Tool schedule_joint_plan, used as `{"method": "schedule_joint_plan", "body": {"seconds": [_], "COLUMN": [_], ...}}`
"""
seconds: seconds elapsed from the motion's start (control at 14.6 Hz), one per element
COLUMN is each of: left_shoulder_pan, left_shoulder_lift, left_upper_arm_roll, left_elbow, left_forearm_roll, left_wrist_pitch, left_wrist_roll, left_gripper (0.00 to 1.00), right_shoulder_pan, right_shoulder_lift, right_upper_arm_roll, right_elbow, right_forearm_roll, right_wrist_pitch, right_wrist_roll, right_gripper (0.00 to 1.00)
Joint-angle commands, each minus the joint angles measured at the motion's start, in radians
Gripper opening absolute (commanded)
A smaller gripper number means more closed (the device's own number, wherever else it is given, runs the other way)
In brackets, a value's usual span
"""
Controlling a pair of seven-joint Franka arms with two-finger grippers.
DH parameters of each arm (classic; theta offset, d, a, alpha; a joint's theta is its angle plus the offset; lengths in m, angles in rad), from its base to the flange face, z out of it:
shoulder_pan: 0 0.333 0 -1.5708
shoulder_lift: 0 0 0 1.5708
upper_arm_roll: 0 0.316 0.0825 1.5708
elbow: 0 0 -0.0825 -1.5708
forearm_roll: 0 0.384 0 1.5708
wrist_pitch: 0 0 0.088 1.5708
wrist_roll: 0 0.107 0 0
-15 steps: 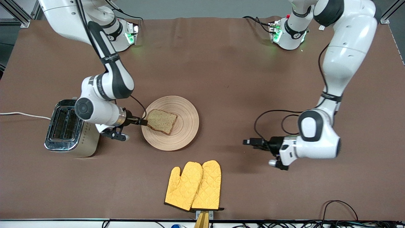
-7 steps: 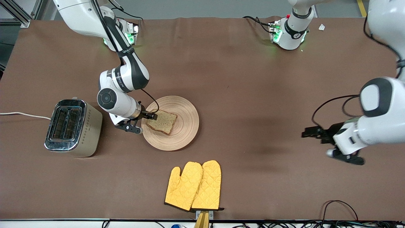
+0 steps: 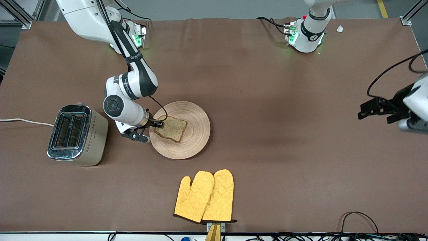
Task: Move plate and put bread in toaster
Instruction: 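Release the plate with the left gripper while the right gripper grasps the bread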
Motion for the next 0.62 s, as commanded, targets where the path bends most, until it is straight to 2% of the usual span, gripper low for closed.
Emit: {"method": "schedule_joint_plan", "body": {"seconds": [0.0,0.14,0.34,0.55], "left_shoulder_pan": [-0.007,-0.008,-0.004,0.001], "left_shoulder_lift": [-0.115,-0.127,-0.115,-0.115], "left_upper_arm_roll": [-0.016,-0.042,-0.047,-0.043], "left_elbow": [-0.153,-0.148,-0.067,-0.062], "left_forearm_roll": [0.041,0.041,0.042,0.042], "left_wrist_pitch": [0.025,-0.004,-0.053,-0.065], "left_wrist_roll": [-0.066,-0.063,-0.065,-0.062], "left_gripper": [1.00,1.00,1.00,1.00], "right_shoulder_pan": [0.000,0.000,0.003,0.009], "right_shoulder_lift": [0.001,0.008,0.010,0.013], "right_upper_arm_roll": [0.004,0.004,0.004,0.004], "right_elbow": [-0.023,-0.023,-0.023,-0.023], "right_forearm_roll": [-0.025,-0.025,-0.026,-0.033], "right_wrist_pitch": [0.036,0.039,0.039,0.039], "right_wrist_roll": [0.022,0.022,0.022,0.022], "right_gripper": [0.57,0.57,0.41,0.36]}}
